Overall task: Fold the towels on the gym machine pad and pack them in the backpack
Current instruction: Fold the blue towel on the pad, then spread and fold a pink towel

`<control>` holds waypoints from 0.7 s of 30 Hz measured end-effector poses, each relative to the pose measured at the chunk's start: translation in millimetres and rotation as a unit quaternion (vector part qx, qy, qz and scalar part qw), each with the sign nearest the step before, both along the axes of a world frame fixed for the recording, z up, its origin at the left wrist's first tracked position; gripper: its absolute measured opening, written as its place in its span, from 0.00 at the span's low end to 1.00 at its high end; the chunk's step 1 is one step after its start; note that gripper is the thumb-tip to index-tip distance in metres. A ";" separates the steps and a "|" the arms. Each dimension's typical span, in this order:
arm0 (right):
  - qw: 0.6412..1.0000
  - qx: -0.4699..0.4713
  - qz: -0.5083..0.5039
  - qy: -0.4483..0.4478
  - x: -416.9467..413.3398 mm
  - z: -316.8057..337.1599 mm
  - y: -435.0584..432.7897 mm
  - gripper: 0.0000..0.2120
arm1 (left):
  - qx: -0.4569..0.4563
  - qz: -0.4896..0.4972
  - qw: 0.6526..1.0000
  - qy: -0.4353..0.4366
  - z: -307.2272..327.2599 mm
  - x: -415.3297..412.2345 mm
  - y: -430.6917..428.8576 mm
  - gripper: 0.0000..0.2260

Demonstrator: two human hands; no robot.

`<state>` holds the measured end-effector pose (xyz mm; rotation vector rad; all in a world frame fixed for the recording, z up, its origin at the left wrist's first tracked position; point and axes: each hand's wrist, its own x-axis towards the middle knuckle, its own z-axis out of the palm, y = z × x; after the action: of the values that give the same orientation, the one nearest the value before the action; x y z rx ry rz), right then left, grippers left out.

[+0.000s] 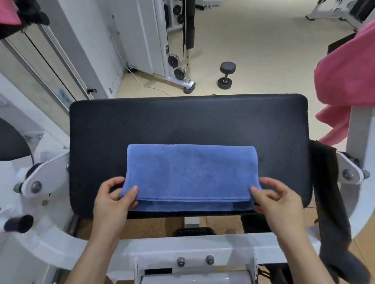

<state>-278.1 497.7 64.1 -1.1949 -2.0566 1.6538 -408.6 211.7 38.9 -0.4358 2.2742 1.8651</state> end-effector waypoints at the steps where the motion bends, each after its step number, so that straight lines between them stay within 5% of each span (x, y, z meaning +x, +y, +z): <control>1: 1.000 0.006 0.001 -0.015 3.0 -10.1 -1.8 0.09 | -0.003 0.001 1.000 -0.012 -5.5 2.3 -1.2 0.12; 9: 0.994 0.101 0.002 -0.046 3.5 -29.7 -9.5 0.04 | -0.002 0.002 0.999 -0.034 -4.5 3.8 2.2 0.02; 21: 0.986 0.147 0.005 -0.074 -1.2 -37.8 -13.1 0.11 | -0.070 -0.017 0.997 -0.034 -7.9 4.3 -2.1 0.09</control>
<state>-279.2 484.5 26.3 -1.2361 -2.3004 1.2387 -404.3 209.5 31.0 -0.4699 2.3598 1.6557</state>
